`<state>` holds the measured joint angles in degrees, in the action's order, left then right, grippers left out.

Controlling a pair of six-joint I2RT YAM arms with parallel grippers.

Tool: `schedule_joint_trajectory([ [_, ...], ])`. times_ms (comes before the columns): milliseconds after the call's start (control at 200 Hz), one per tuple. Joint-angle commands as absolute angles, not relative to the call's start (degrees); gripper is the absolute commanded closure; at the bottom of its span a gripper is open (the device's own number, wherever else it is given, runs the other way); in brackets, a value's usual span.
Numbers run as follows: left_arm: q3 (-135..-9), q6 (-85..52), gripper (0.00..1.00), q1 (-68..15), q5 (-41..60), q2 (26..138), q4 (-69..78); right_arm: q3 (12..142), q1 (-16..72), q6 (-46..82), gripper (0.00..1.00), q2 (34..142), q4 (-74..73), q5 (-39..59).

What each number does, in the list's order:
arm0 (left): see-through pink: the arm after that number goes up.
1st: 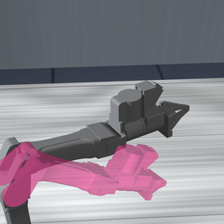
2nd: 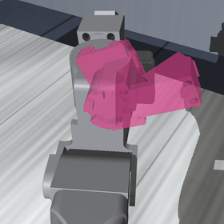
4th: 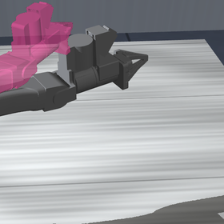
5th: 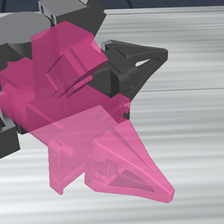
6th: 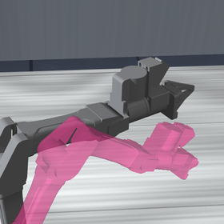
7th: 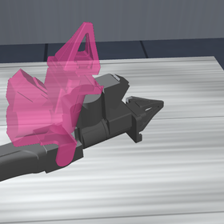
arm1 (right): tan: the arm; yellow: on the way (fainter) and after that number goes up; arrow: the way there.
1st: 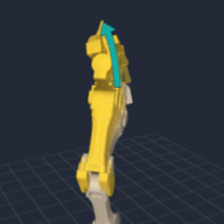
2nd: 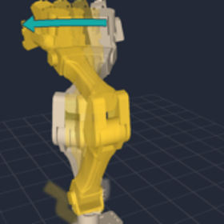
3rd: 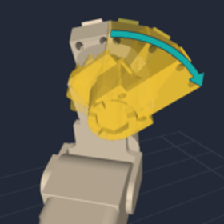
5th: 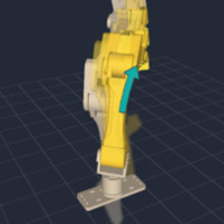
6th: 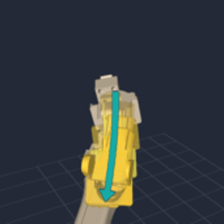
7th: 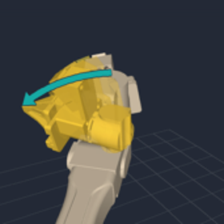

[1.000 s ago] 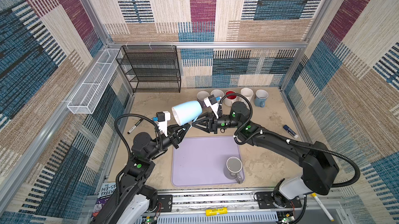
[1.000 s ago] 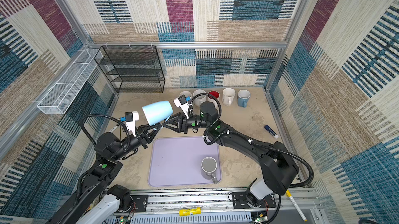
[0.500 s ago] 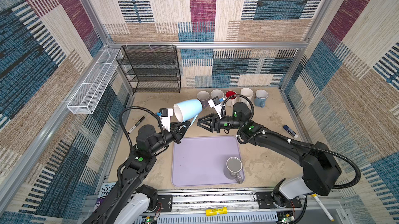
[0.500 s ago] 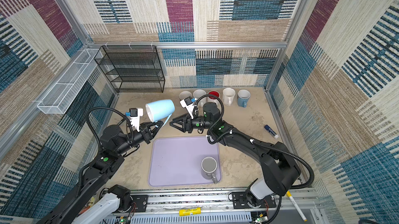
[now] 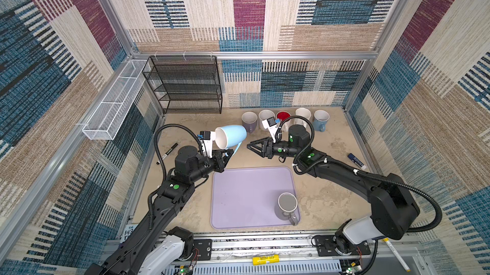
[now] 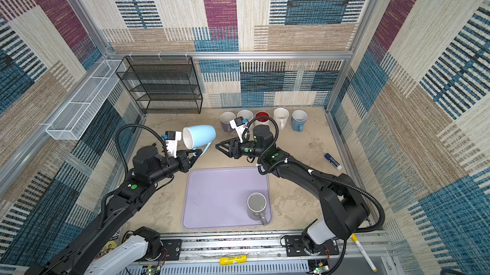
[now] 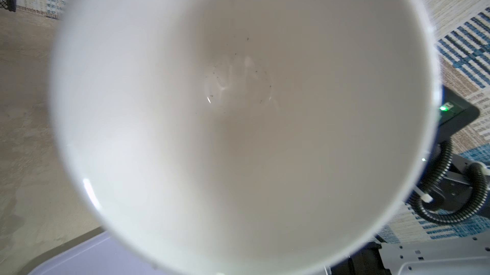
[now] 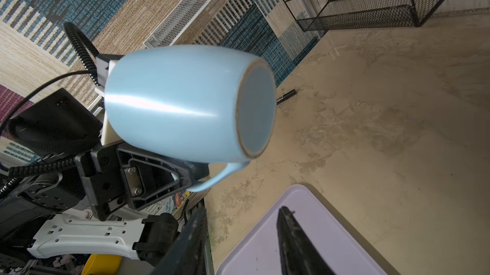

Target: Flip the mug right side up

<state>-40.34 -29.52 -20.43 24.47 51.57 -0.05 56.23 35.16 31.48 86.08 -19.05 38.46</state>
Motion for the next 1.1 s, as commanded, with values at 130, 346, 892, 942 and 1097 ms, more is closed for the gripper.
schedule_joint_trajectory([
  [130, -41.4, -25.9, 1.00, -20.4, 20.9, 53.8, 0.1, 55.7, 35.0, 32.7, 0.54, 86.5, -20.1, 37.5],
  [346, -41.4, -26.7, 1.00, -20.4, 17.8, 56.2, -1.0, 55.3, 34.9, 32.9, 0.54, 86.7, -20.0, 37.2],
  [892, -43.0, -27.5, 1.00, -20.4, 15.2, 64.8, -1.6, 54.9, 34.8, 32.1, 0.54, 87.4, -20.1, 37.8],
  [942, -43.1, -27.5, 1.00, -20.4, 15.0, 65.9, -1.3, 54.9, 34.8, 32.0, 0.54, 87.3, -20.1, 37.8],
  [1097, -45.4, -26.9, 1.00, -20.4, 13.1, 70.4, -3.1, 54.6, 34.8, 31.9, 0.54, 87.3, -20.2, 38.3],
])
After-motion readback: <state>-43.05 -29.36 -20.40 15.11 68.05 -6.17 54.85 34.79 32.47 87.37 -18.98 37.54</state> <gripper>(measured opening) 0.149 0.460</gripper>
